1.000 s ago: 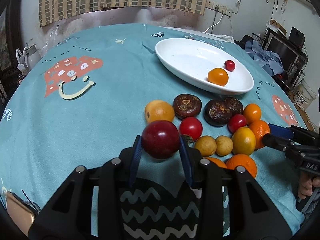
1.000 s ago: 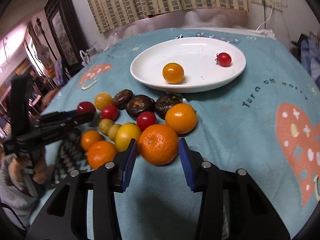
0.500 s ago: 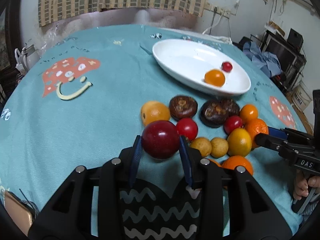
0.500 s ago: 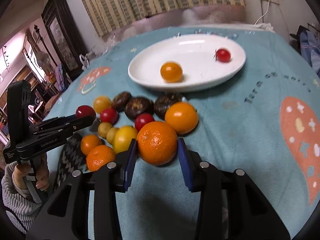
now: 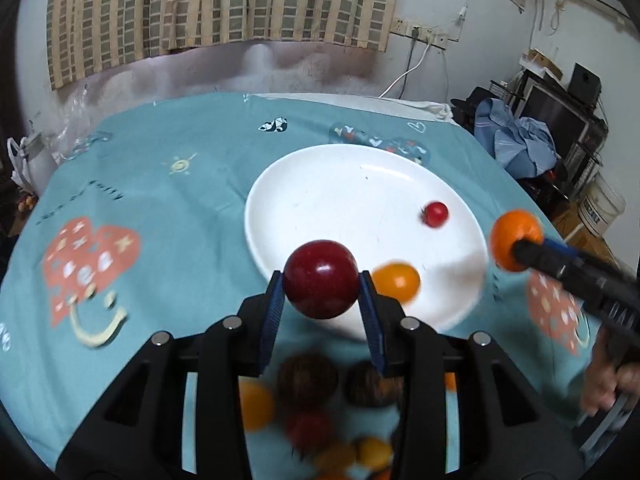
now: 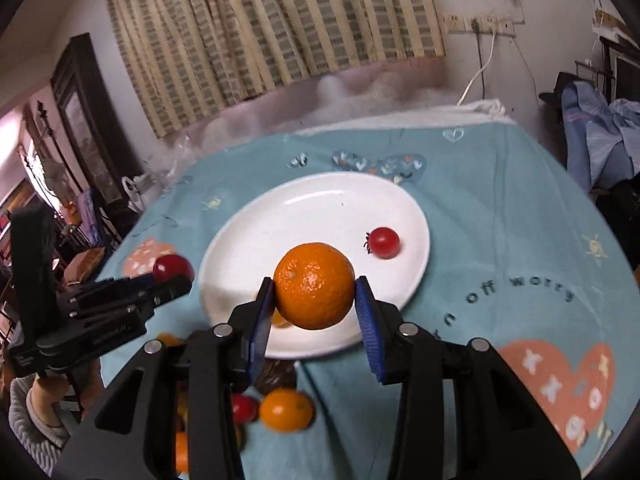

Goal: Organize fruits
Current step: 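Lower the plum and mandarin onto the white plate and open both grippers, then grasp the round orange-yellow fruit with the left gripper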

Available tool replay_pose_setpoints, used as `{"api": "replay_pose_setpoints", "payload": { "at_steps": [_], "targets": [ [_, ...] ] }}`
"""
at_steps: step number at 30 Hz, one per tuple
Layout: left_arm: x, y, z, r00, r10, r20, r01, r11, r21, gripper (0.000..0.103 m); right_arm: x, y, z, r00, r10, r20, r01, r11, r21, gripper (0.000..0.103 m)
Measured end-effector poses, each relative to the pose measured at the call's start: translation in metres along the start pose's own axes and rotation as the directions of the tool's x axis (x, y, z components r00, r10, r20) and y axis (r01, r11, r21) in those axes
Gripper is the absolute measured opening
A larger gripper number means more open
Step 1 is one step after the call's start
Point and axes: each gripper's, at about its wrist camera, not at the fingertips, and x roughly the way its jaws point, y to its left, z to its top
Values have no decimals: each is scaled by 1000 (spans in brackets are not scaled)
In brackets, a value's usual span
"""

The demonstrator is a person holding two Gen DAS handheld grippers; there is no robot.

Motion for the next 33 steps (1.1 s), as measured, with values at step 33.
{"api": "replay_pose_setpoints", "payload": {
  "at_steps": [33],
  "targets": [
    [-30, 43, -91, 995, 101, -14, -101, 992, -73, 61, -29, -8, -61, 999, 49, 17, -51, 993, 108, 62]
  ]
}}
